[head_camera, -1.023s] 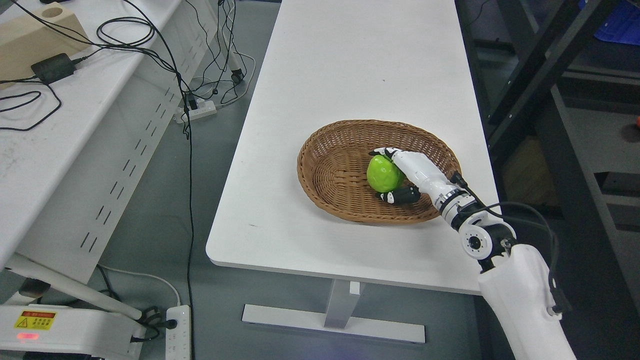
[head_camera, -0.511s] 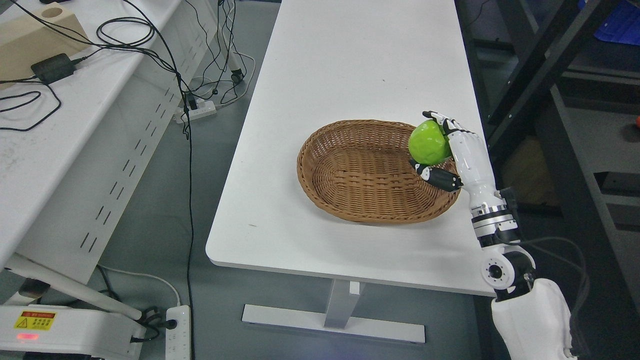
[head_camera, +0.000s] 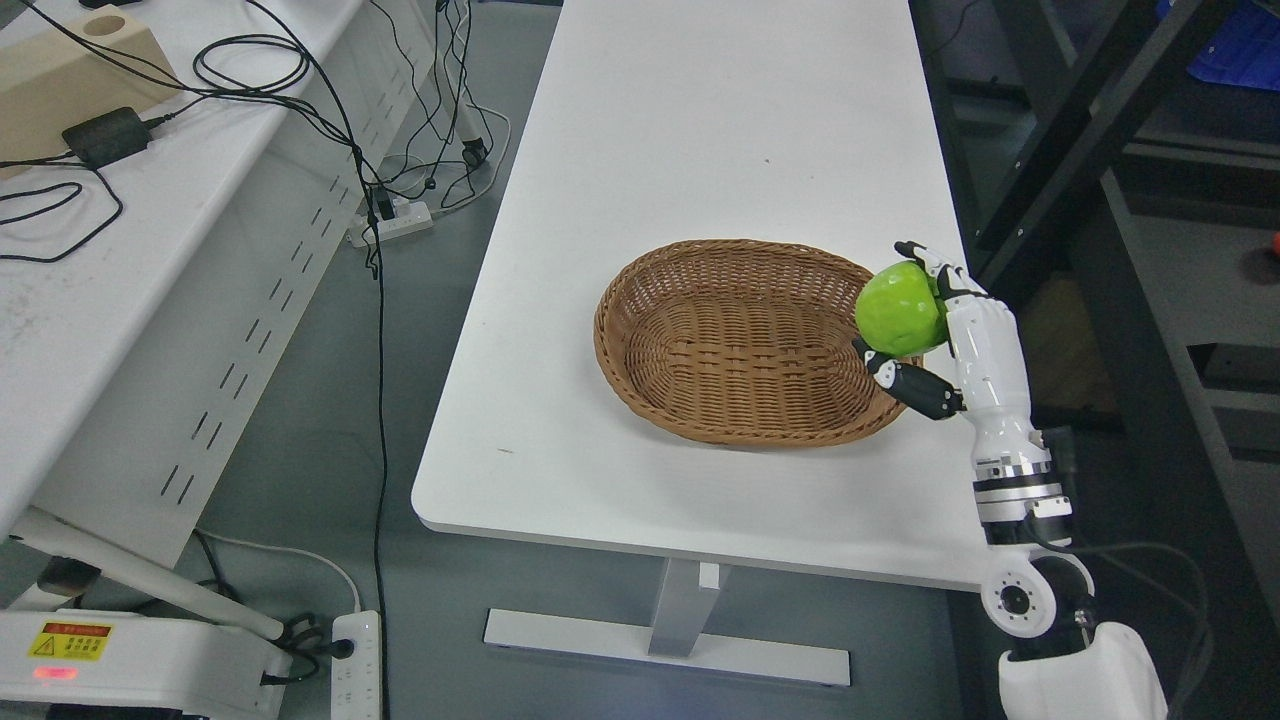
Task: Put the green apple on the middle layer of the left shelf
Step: 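Lift the green apple out of the basket with the right hand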
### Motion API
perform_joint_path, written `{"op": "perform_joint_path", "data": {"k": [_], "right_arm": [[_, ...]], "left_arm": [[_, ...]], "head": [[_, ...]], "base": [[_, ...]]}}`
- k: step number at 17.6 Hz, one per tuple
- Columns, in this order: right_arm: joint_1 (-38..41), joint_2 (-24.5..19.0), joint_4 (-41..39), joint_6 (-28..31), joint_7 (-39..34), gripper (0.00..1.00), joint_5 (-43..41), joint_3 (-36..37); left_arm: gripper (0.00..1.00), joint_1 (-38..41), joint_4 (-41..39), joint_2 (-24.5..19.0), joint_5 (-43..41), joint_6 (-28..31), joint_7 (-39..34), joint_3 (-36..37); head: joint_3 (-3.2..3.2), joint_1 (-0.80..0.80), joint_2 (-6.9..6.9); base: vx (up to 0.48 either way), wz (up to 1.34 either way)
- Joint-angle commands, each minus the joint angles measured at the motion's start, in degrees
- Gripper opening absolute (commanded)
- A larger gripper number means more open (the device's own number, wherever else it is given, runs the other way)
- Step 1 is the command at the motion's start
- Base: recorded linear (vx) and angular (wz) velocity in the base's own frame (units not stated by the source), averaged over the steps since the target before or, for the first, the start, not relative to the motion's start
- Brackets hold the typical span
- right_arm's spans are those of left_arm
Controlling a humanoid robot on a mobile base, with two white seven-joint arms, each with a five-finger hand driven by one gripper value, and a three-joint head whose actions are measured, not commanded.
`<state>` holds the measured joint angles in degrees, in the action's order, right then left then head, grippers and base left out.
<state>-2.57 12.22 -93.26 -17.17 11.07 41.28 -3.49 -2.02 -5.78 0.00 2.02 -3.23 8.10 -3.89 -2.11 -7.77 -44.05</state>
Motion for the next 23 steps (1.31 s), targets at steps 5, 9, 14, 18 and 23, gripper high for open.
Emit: {"op": "perform_joint_path", "data": {"k": [5, 9, 14, 18, 23], "right_arm": [[4.2, -3.6, -5.4, -1.5, 0.0, 0.00, -0.2, 3.4], [5.0, -4.6, -5.3, -1.8, -0.1, 0.00, -0.2, 3.0], [6.2, -5.2, -5.3, -2.3, -0.4, 0.00, -0.2, 1.9], [6.5, -6.0, -5.3, -2.3, -0.4, 0.00, -0.2, 1.9], [6.9, -6.2, -5.3, -2.3, -0.4, 0.00, -0.2, 1.9]], "left_arm": [[1.00, 0.0, 0.0, -1.0, 0.0, 0.0, 0.0, -0.1], [1.00, 0.0, 0.0, -1.0, 0.0, 0.0, 0.0, -0.1], [1.00, 0.0, 0.0, -1.0, 0.0, 0.0, 0.0, -0.1], [1.00, 0.0, 0.0, -1.0, 0.0, 0.0, 0.0, -0.1], [1.00, 0.0, 0.1, -1.0, 0.0, 0.0, 0.0, -0.1]], "head": [[0.00, 0.00, 0.00], [0.00, 0.00, 0.00], [0.00, 0.00, 0.00], [0.00, 0.00, 0.00], [0.00, 0.00, 0.00]], "base": [[0.000, 0.00], [0.000, 0.00], [0.000, 0.00], [0.000, 0.00], [0.000, 0.00]]}}
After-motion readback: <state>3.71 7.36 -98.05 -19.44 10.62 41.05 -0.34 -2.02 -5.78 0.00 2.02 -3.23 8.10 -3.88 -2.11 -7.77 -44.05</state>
